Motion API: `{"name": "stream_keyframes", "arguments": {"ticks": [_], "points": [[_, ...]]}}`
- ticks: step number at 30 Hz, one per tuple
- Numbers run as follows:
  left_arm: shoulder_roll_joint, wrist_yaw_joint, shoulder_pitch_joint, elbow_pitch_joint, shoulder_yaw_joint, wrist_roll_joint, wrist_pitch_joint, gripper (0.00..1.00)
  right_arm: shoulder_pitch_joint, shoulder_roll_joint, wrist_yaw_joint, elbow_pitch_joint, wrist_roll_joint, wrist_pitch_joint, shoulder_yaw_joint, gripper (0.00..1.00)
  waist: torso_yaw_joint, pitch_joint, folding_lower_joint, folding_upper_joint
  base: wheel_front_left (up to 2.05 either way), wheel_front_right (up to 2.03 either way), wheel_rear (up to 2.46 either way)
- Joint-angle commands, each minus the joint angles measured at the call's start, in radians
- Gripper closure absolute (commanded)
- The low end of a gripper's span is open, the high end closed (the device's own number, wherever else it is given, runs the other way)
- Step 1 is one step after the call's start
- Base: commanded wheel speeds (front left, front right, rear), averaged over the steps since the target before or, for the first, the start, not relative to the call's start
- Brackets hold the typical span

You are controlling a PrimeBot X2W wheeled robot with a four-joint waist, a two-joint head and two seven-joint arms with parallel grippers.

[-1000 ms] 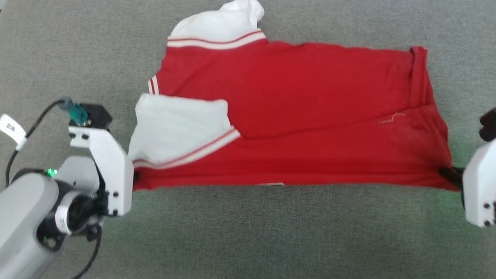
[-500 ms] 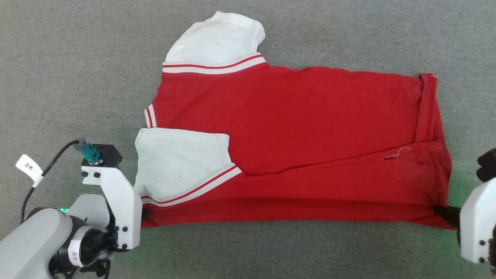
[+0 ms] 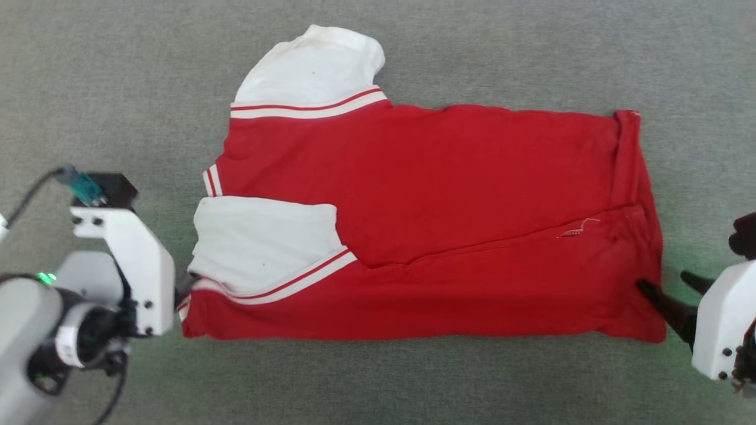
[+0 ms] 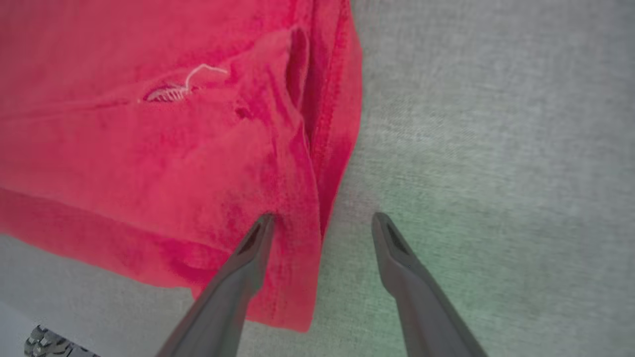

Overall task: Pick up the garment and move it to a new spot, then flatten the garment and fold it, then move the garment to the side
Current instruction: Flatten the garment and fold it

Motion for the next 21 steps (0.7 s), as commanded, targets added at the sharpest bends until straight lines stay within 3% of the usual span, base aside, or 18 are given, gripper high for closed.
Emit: {"name": "stream_keyframes", "arguments": {"ticks": [1, 8, 21], "points": [[0.009, 0.007, -0.018, -0.008, 0.007, 0.009, 0.007, 0.00, -0.015, 0.002, 0.000, -0.012, -0.001, -0.018, 0.003, 0.00, -0.008, -0.003, 0.0000, 0.0000, 0.00, 0.00, 0.00], [0.057, -0.027, -0.140, -0.031, 0.038, 0.048, 0.028, 0.00, -0.060, 0.017, 0.000, -0.078, -0.025, -0.216, 0.024, 0.00, -0.060, 0.001, 0.0000, 0.0000, 0.00, 0.00, 0.00], [-0.019, -0.193, -0.457, 0.235, 0.040, 0.127, 0.013, 0.00, -0.229, 0.076, 0.000, -0.004, -0.151, -0.722, 0.159, 0.00, -0.216, 0.071, 0.0000, 0.0000, 0.00, 0.00, 0.00]]}}
